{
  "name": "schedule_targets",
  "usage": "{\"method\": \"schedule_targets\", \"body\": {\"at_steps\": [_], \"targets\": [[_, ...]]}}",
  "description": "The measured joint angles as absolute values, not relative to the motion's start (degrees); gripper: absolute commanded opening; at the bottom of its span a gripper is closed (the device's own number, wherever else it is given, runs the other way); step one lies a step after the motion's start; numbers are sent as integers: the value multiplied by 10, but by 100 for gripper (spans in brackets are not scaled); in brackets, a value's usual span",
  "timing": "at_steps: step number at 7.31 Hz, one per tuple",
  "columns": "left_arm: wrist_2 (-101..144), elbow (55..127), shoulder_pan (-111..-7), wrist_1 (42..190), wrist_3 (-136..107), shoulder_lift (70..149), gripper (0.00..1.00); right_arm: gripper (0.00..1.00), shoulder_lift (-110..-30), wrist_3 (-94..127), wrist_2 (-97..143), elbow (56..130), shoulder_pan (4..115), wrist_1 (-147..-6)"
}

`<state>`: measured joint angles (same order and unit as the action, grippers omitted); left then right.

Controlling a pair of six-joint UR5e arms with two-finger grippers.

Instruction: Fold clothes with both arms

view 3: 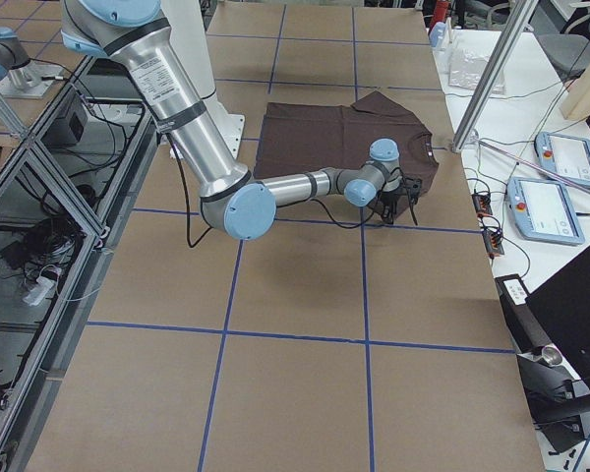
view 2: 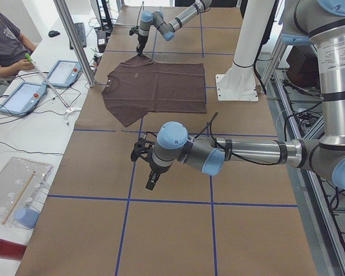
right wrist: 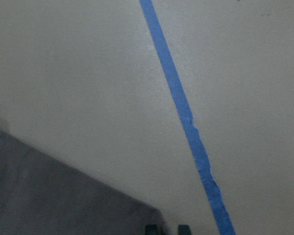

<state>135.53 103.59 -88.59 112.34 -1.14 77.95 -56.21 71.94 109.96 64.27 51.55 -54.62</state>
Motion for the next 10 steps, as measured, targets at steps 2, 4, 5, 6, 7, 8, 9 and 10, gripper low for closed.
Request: {"method": "schedule_targets", "body": {"at_steps": [2,4,5,6,7,8,9,10], "targets": [[1355,1037,-886,1123,-11,780,100,0,-553,724,1100,648,515,-548],[1356,1042,-886,1122,-11,780,100,0,-524,749,1099,654,502,-556],[1356,1045,-886,1122,-11,780,100,0,-495,776,1092,654,487,-574],[1356,1047,-886,1122,-11,780,100,0,-460,800,1071,649,469,-600],[1357,1050,-886,1122,-11,779,100,63,-434,816,1047,638,453,-617],[1356,1052,-886,1122,-11,779,100,99,-420,822,1031,622,441,-623],[1356,1053,-886,1123,-12,780,100,100,-414,824,1022,610,436,-625],[1356,1052,-886,1123,-12,782,100,100,-409,824,1018,604,434,-626]]}}
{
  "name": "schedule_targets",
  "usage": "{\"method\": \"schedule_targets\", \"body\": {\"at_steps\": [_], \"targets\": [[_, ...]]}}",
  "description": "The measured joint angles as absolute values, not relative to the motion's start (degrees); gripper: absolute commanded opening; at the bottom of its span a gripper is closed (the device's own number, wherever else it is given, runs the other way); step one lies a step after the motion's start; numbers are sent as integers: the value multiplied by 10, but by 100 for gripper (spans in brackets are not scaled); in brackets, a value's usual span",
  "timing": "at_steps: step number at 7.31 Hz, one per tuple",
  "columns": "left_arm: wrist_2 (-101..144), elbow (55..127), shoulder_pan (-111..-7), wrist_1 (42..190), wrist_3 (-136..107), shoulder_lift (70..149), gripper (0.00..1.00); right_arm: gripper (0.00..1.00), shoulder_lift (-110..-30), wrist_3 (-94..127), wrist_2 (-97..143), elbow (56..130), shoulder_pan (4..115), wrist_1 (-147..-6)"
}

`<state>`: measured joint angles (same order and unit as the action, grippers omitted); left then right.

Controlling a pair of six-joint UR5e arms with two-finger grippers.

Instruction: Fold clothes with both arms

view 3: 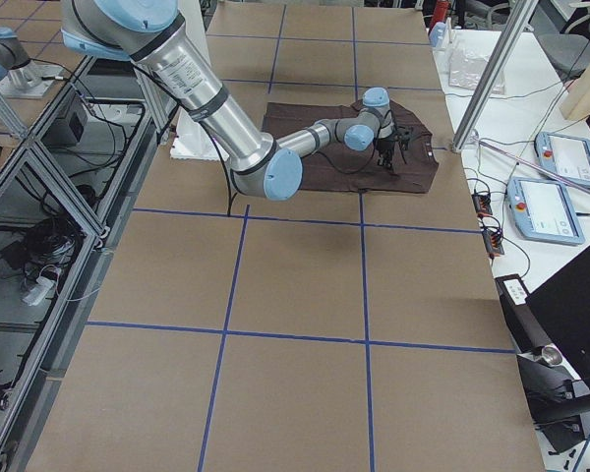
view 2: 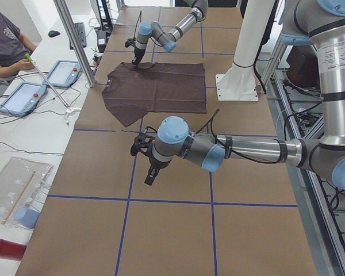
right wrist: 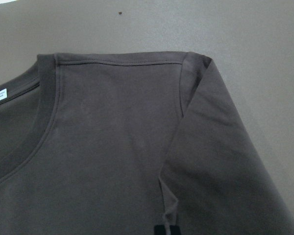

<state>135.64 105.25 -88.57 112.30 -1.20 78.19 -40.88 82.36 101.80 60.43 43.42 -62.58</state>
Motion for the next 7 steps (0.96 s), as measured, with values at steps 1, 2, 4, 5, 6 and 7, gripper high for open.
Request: {"method": "schedule_targets", "body": {"at_steps": [1,2,4,5,6,7], "targets": [[1357,1050,-885,1124,-26,792,100,100,-404,823,1017,606,434,-626],[1357,1049,-874,1125,-71,813,100,100,-405,824,1020,619,435,-630],[1369,1047,-800,1136,-194,873,100,100,-446,825,1054,697,440,-648],[1371,1032,-755,1139,-262,925,100,100,-479,827,1073,753,443,-657],[1371,995,-705,1140,-311,992,100,100,-513,829,1088,807,445,-666],[1361,956,-666,1140,-342,1048,100,100,-543,828,1097,856,447,-678]]}}
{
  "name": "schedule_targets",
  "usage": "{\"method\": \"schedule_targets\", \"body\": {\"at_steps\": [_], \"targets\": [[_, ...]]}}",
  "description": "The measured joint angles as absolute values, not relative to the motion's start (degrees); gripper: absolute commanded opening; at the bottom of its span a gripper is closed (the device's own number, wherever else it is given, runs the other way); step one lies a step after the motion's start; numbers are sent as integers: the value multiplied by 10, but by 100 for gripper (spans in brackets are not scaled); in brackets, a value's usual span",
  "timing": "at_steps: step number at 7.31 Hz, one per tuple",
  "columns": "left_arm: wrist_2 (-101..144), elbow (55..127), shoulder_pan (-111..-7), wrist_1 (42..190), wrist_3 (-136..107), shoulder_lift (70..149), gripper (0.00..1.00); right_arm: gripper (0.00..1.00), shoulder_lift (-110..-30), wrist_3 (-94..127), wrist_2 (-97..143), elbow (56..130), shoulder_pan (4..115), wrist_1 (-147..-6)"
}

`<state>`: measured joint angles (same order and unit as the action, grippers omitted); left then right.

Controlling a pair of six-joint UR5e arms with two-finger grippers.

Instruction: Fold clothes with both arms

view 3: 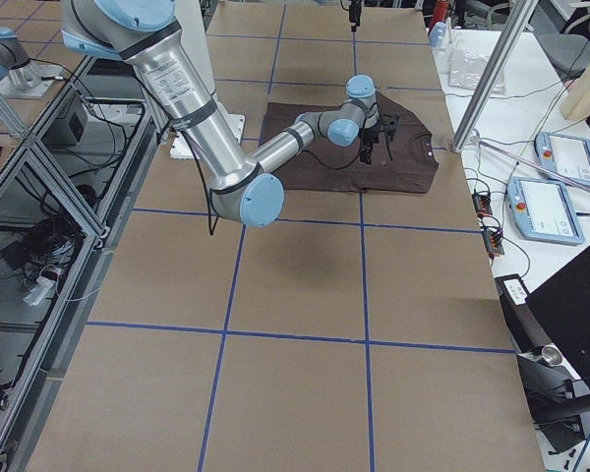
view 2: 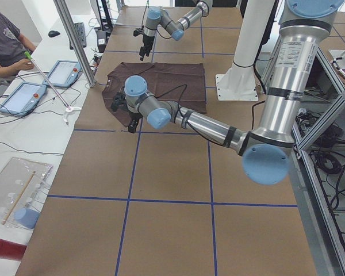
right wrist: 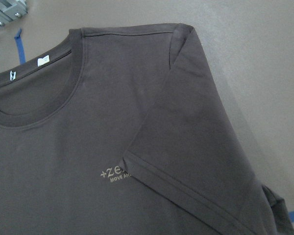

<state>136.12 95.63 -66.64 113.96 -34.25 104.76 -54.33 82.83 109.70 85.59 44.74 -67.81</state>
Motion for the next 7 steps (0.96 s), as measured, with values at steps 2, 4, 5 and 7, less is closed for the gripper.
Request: {"method": "schedule_targets", "body": {"at_steps": [2,4,5,7], "targets": [[1307,902,-637,1145,-427,1098,100,100,-585,824,1102,914,458,-693],[1219,827,-580,1160,-523,1159,100,100,-602,822,1102,929,462,-693],[1187,787,-553,1170,-545,1190,97,100,-608,822,1101,934,462,-690],[1157,719,-530,1231,-556,1217,81,100,-617,822,1099,945,464,-686]]}}
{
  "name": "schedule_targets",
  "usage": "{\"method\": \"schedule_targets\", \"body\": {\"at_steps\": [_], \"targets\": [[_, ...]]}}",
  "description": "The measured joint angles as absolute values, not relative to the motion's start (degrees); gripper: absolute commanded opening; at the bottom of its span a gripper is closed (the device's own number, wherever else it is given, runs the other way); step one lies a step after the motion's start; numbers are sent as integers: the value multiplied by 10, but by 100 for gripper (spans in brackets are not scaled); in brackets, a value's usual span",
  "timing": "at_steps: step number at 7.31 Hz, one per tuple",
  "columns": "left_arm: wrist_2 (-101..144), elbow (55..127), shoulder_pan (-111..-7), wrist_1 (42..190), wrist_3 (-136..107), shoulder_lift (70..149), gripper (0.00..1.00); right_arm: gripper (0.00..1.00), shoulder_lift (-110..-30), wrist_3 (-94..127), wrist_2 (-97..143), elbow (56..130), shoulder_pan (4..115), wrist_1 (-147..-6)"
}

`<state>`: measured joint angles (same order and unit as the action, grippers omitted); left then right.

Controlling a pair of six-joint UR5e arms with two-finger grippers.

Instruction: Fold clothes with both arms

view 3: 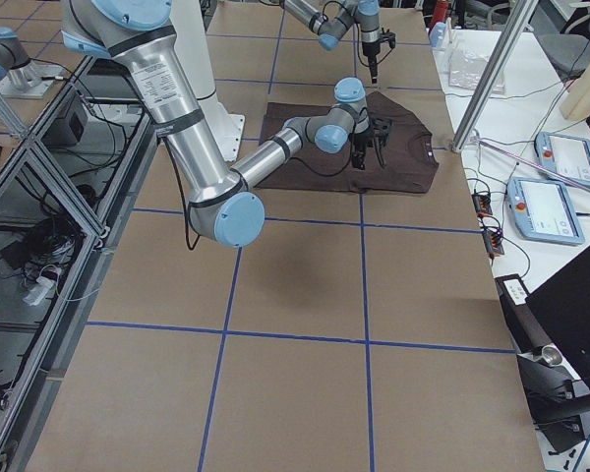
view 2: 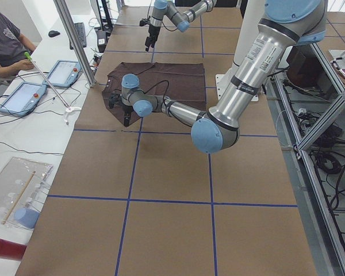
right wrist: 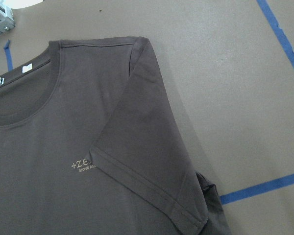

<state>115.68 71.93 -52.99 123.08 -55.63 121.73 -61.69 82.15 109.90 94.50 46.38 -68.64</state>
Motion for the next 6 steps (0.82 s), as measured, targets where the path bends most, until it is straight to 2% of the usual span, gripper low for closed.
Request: {"method": "schedule_targets", "body": {"at_steps": [4,5,6], "targets": [[1138,634,-520,1272,-558,1256,74,100,-630,822,1095,961,466,-686],[1138,624,-519,1274,-558,1262,69,100,-631,821,1095,961,467,-686],[1137,619,-516,1275,-558,1265,59,100,-632,821,1095,960,468,-686]]}}
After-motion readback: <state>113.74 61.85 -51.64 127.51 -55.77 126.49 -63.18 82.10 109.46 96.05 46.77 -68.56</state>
